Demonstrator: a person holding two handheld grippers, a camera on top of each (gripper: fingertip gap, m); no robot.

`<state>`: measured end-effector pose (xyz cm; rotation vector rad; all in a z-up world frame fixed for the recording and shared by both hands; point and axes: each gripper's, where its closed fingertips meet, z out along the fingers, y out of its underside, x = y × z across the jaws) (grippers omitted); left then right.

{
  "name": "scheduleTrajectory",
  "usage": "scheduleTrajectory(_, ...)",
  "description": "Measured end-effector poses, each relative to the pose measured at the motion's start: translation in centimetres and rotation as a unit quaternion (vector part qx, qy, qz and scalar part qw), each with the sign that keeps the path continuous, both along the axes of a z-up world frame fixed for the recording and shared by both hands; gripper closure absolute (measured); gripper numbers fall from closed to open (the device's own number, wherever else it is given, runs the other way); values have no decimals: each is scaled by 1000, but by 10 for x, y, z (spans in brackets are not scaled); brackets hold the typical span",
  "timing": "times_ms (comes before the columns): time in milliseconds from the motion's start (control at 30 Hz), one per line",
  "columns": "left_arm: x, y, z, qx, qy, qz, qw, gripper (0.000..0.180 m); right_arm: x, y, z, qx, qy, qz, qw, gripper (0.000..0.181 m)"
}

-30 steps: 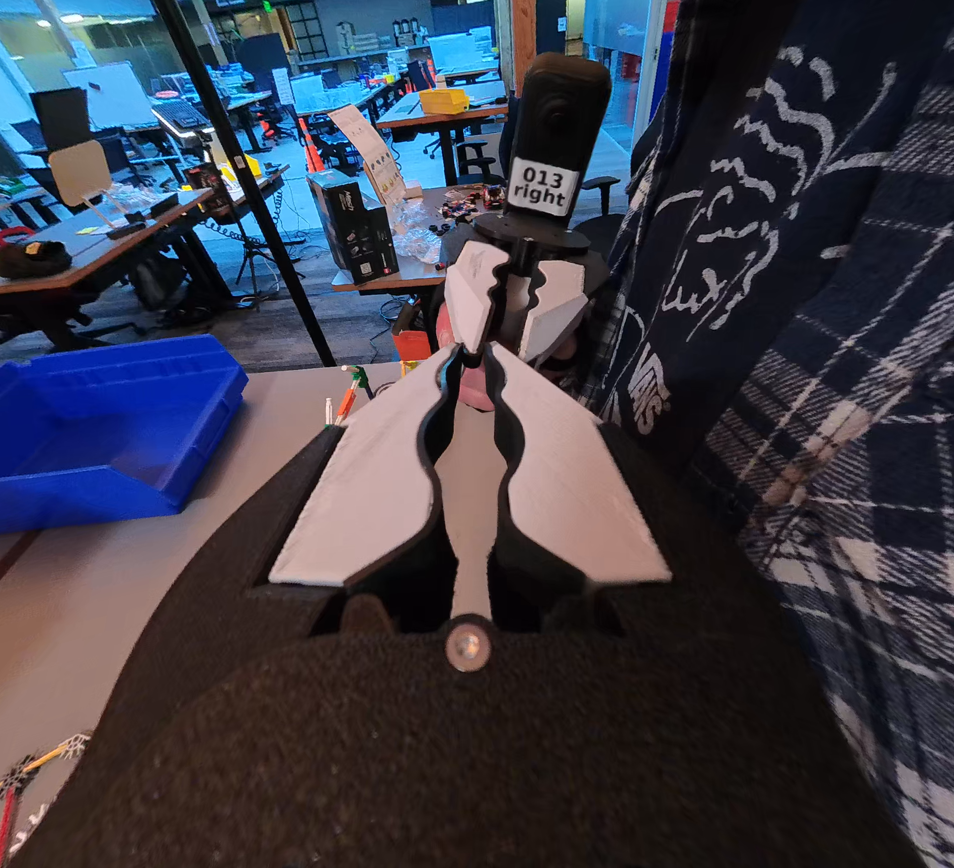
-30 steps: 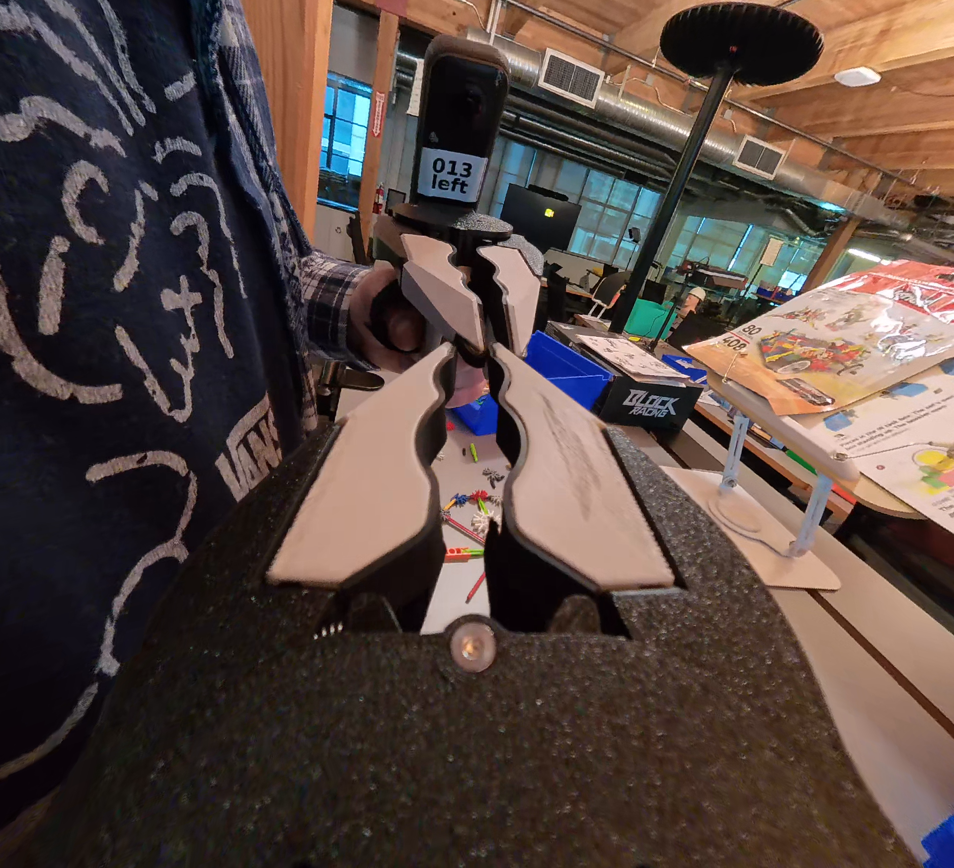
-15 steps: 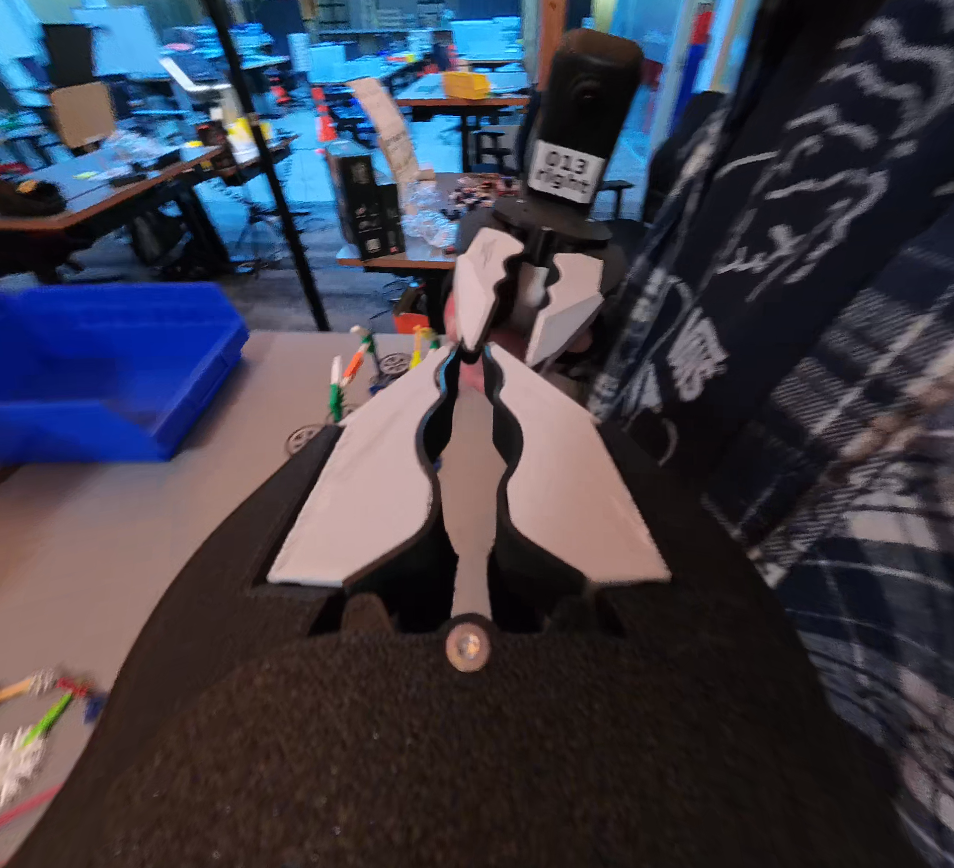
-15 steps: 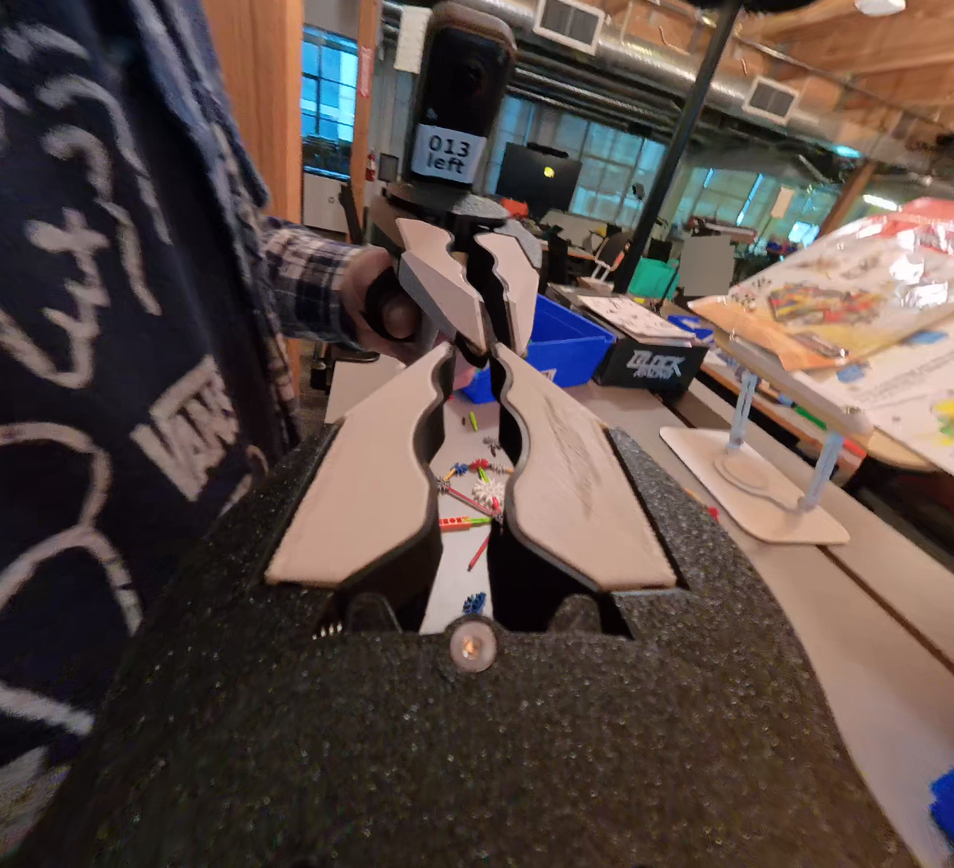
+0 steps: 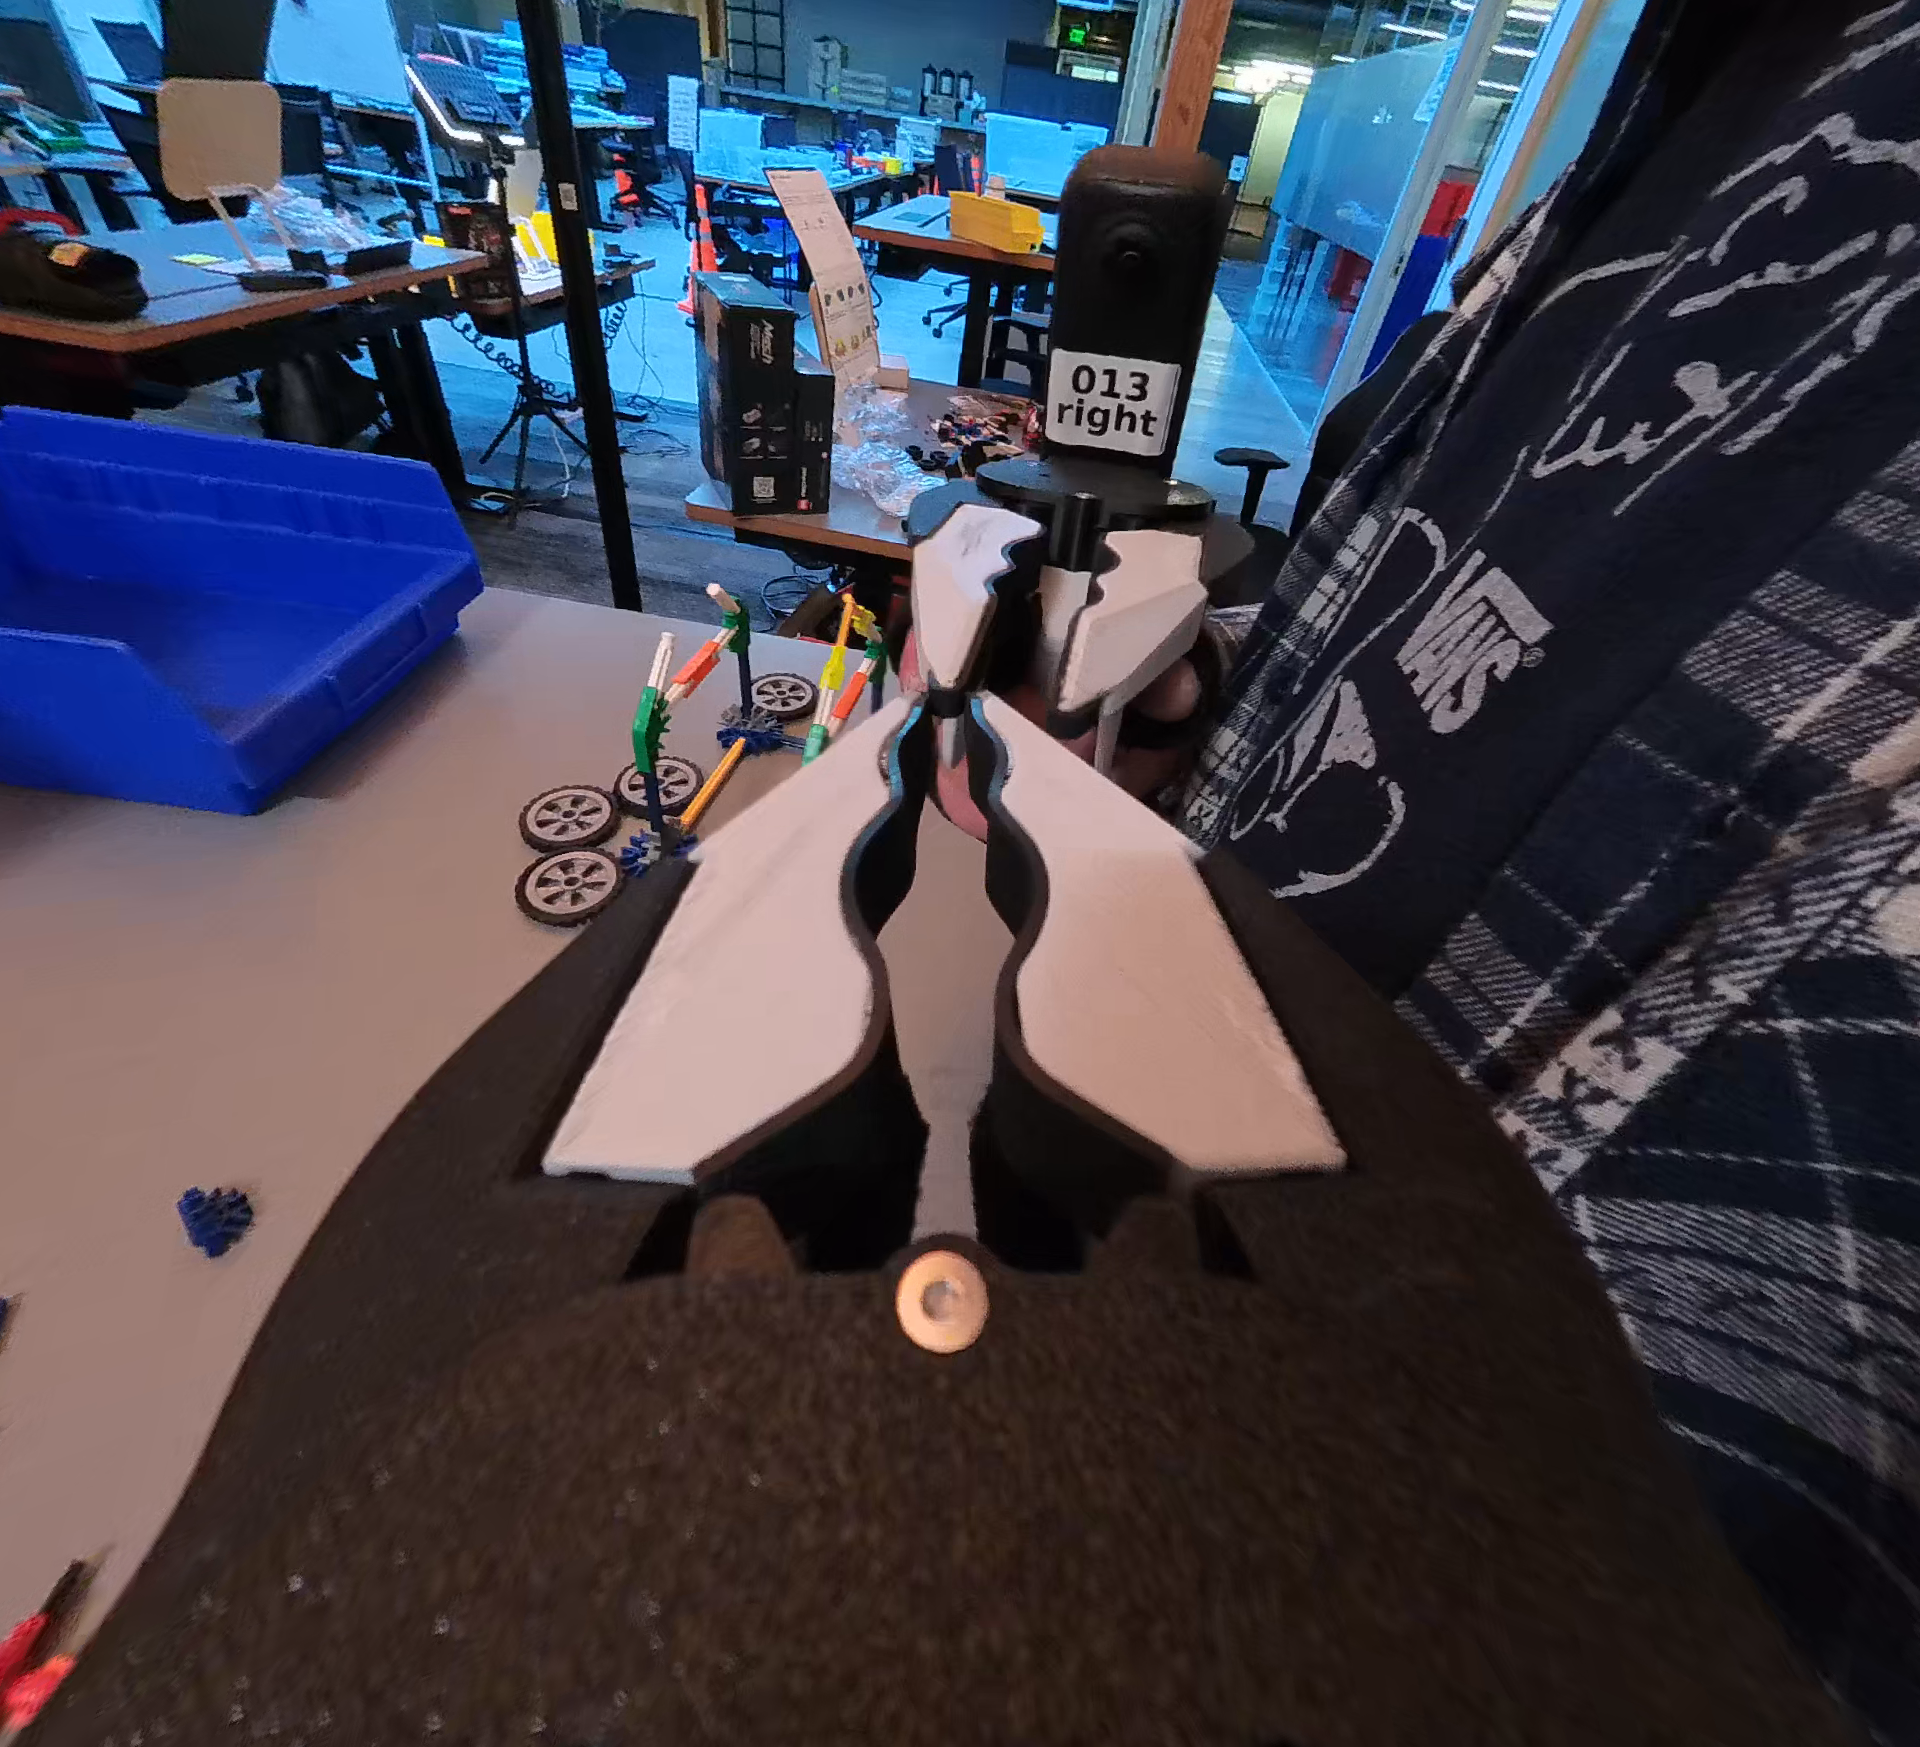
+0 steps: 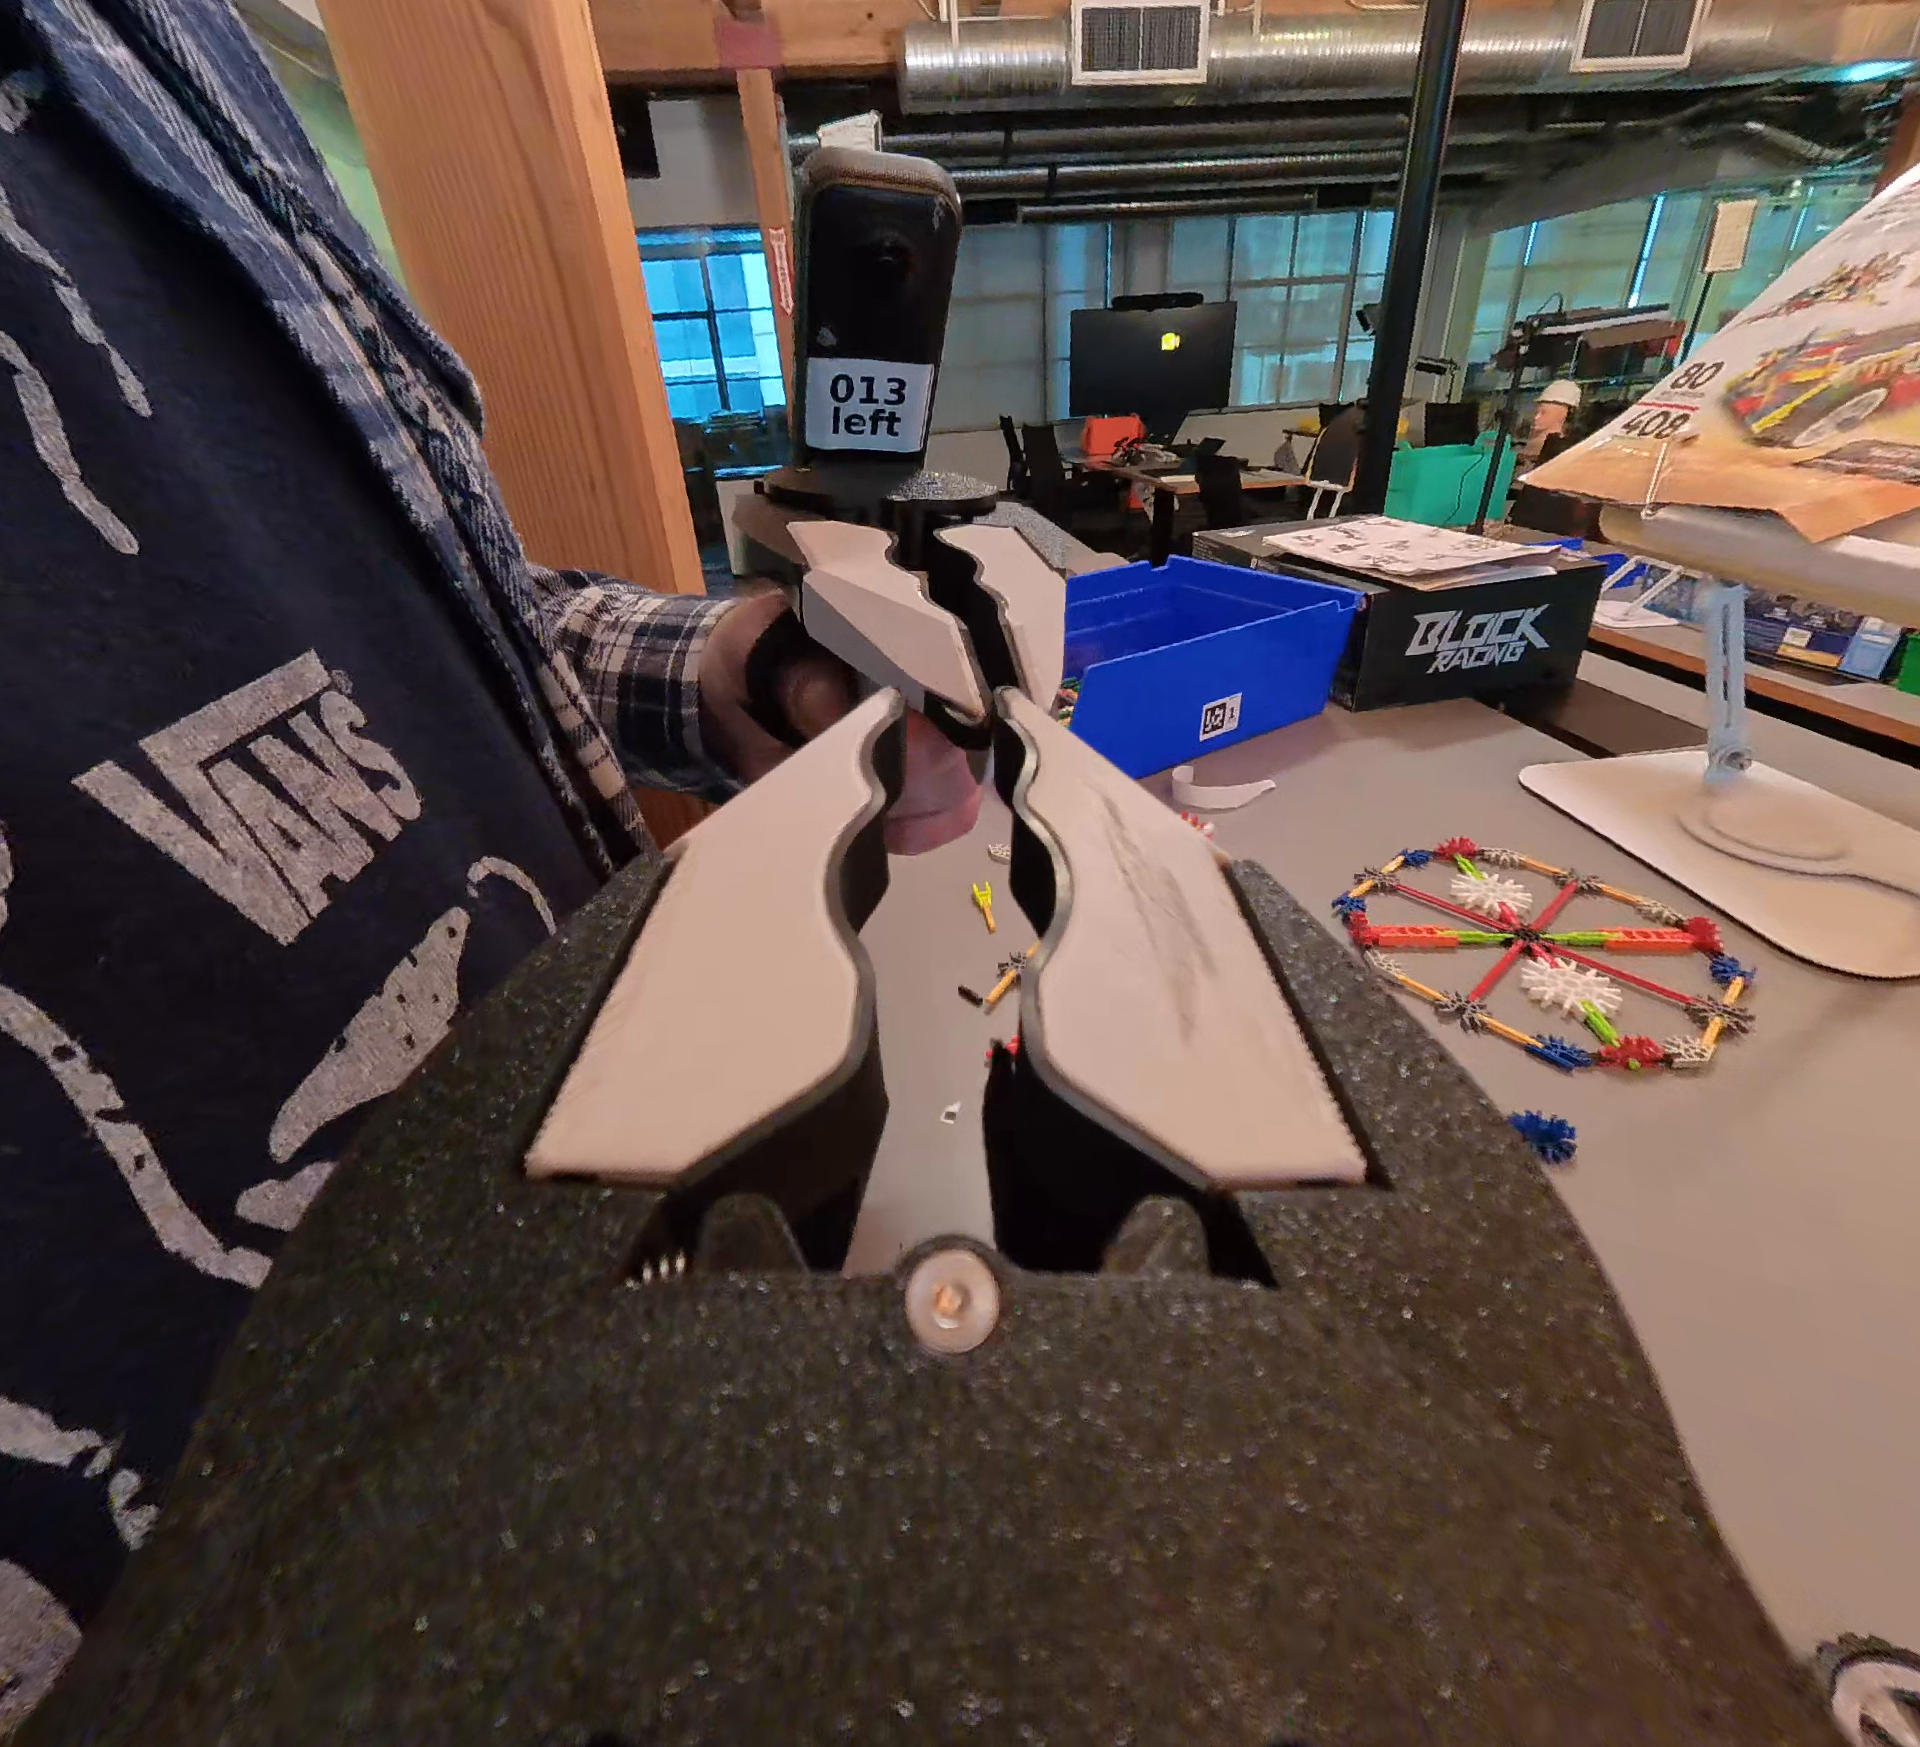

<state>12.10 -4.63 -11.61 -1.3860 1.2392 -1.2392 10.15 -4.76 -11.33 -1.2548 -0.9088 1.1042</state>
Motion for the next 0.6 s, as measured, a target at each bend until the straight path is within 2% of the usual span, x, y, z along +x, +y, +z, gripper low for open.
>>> scheduleTrajectory(100, 2, -7, 0, -1, 2, -14, 1000, 177, 3, -4, 0, -1, 1, 6, 1000, 173)
scheduleTrajectory(267, 7, -3, -9, -25, 3, -3, 1000, 177, 7, -3, -7, -35, 2, 14, 999, 169)
scheduleTrajectory(333, 7, 0, -25, -22, 42, 17, 999, 175, 10, -4, -17, -63, -6, 19, 998, 161)
scheduleTrajectory(433, -9, 8, -55, -34, 91, 46, 994, 165, 22, 0, -27, -83, 4, -6, 997, 159)
scheduleTrajectory(533, -24, 13, -78, -50, 115, 72, 990, 157, 26, 11, -49, -81, -48, -53, 994, 152)
scheduleTrajectory(600, -31, 20, -94, -36, 143, 103, 984, 158, 25, 21, -65, -76, -93, -94, 988, 157)
